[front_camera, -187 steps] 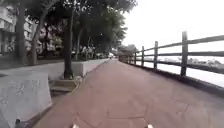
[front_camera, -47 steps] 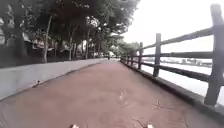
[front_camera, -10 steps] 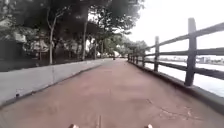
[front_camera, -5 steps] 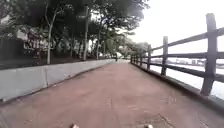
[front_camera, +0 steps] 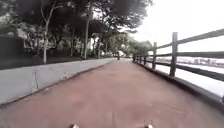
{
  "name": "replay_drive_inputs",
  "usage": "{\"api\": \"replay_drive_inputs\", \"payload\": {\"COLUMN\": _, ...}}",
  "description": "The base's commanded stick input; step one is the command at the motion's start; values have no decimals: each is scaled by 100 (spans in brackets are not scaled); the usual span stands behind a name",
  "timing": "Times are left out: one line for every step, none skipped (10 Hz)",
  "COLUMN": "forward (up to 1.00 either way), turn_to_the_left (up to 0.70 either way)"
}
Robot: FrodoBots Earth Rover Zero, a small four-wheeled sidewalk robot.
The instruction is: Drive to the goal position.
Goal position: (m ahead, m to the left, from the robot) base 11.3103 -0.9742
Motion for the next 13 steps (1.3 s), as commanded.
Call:
{"api": "replay_drive_inputs", "payload": {"forward": 85, "turn_to_the_left": -34}}
{"api": "replay_drive_inputs", "payload": {"forward": 85, "turn_to_the_left": -34}}
{"api": "replay_drive_inputs", "payload": {"forward": 85, "turn_to_the_left": -34}}
{"api": "replay_drive_inputs", "payload": {"forward": 85, "turn_to_the_left": -34}}
{"api": "replay_drive_inputs", "payload": {"forward": 85, "turn_to_the_left": -29}}
{"api": "replay_drive_inputs", "payload": {"forward": 85, "turn_to_the_left": -1}}
{"api": "replay_drive_inputs", "payload": {"forward": 85, "turn_to_the_left": 0}}
{"api": "replay_drive_inputs", "payload": {"forward": 85, "turn_to_the_left": 0}}
{"api": "replay_drive_inputs", "payload": {"forward": 85, "turn_to_the_left": 0}}
{"api": "replay_drive_inputs", "payload": {"forward": 85, "turn_to_the_left": 0}}
{"api": "replay_drive_inputs", "payload": {"forward": 85, "turn_to_the_left": 0}}
{"api": "replay_drive_inputs", "payload": {"forward": 85, "turn_to_the_left": 0}}
{"api": "replay_drive_inputs", "payload": {"forward": 85, "turn_to_the_left": 0}}
